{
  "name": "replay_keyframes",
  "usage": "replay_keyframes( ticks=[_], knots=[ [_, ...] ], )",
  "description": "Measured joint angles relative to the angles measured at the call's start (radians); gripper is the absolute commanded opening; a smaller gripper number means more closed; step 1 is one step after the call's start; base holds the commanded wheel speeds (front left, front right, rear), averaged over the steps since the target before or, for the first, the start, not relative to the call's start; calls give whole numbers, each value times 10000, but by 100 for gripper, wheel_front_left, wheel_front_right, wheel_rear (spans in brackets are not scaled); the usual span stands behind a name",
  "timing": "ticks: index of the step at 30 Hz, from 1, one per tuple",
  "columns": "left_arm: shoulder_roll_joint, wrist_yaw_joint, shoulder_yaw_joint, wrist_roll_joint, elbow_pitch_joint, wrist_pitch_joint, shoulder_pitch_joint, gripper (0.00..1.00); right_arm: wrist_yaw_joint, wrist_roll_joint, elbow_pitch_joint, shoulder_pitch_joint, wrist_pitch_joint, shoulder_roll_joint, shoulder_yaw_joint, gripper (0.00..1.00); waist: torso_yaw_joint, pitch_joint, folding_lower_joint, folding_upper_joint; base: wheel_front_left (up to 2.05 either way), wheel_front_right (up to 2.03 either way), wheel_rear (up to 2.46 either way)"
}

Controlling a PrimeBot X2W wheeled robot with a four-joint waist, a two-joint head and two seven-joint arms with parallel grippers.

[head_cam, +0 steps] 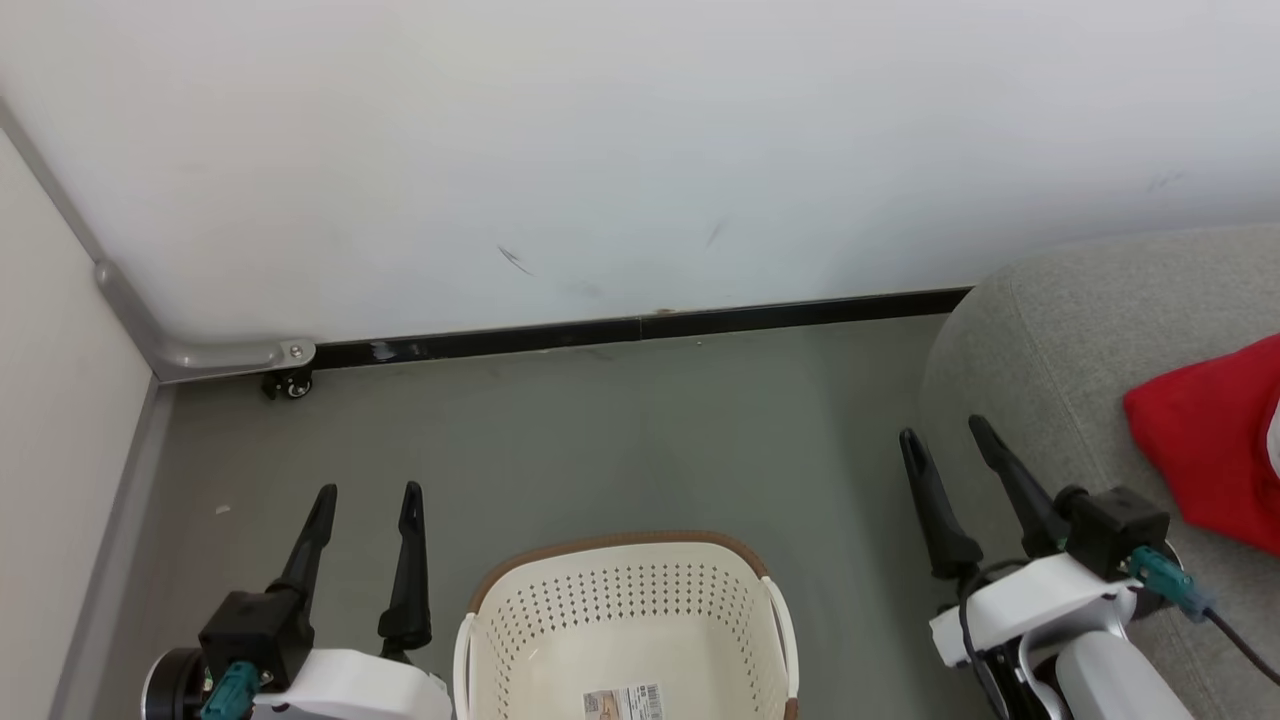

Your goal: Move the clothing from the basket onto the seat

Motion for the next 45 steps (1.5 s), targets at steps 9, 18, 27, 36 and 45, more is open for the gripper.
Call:
replay_keyframes(
  ticks=[9, 18, 27, 36, 45],
  knots=[
    [-113, 198, 107, 50, 151, 0, 286, 100, 0, -616, -205, 802, 96, 242, -393, 100, 114, -282, 0, 0, 0, 0, 0],
    [-176, 280, 182, 84, 119, 0, 432, 100, 0, -1055, -604, 1387, 299, 554, -447, 100, 24, -407, 0, 0, 0, 0, 0],
    [-180, 366, 261, 293, 167, 0, 444, 100, 0, -1158, -941, 1650, 527, 606, -418, 100, -138, -467, 0, 0, 0, 0, 0],
    [-196, 558, 299, 451, 320, 0, 590, 100, 0, -1289, -1333, 1988, 715, 633, -552, 100, -206, -432, -1, 0, 0, 0, 0],
    [-165, 719, 311, 546, 431, 0, 615, 100, 0, -1363, -1705, 2054, 844, 642, -633, 100, -195, -368, 0, 1, 0, 0, 0]
  ],
)
